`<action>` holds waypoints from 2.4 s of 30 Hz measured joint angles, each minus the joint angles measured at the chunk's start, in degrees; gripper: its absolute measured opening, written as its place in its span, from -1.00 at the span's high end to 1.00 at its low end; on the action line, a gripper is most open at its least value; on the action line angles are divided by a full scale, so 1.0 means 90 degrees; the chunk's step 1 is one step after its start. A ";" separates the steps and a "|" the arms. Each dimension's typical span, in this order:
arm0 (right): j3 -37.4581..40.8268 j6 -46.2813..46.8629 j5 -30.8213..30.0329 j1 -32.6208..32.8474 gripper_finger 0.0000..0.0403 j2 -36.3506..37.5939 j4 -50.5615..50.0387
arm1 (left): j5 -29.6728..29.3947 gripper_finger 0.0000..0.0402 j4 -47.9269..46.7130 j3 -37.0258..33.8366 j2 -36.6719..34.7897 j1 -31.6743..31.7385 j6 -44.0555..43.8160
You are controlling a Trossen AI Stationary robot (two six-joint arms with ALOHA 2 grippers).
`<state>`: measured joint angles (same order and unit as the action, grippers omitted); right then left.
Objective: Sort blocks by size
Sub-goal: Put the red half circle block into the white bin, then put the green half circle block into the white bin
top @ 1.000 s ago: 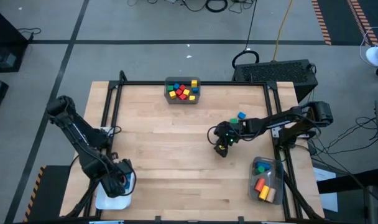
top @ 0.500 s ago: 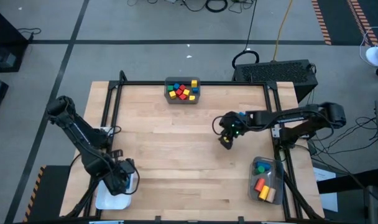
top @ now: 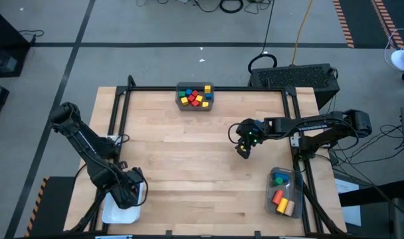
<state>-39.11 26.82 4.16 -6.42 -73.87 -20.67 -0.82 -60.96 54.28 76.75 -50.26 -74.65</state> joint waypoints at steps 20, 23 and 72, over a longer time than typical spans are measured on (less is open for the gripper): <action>0.0020 0.0439 -0.2776 -0.0893 0.07 -0.0046 -0.1760 | 0.0039 -0.01 -0.0288 -0.0005 -0.0002 0.0569 0.0015; 0.0032 0.0155 -0.2563 -0.1010 0.06 -0.0214 -0.1609 | 0.0057 -0.01 -0.0289 0.0047 -0.0002 0.0699 0.0074; 0.0029 -0.2833 0.1213 -0.0846 0.39 -0.1304 0.0586 | -0.3606 -0.01 0.2917 0.0666 -0.0007 0.1964 0.6838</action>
<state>-38.85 1.32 15.08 -14.03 -85.60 -15.40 -33.28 -34.70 60.28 76.69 -32.58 -13.11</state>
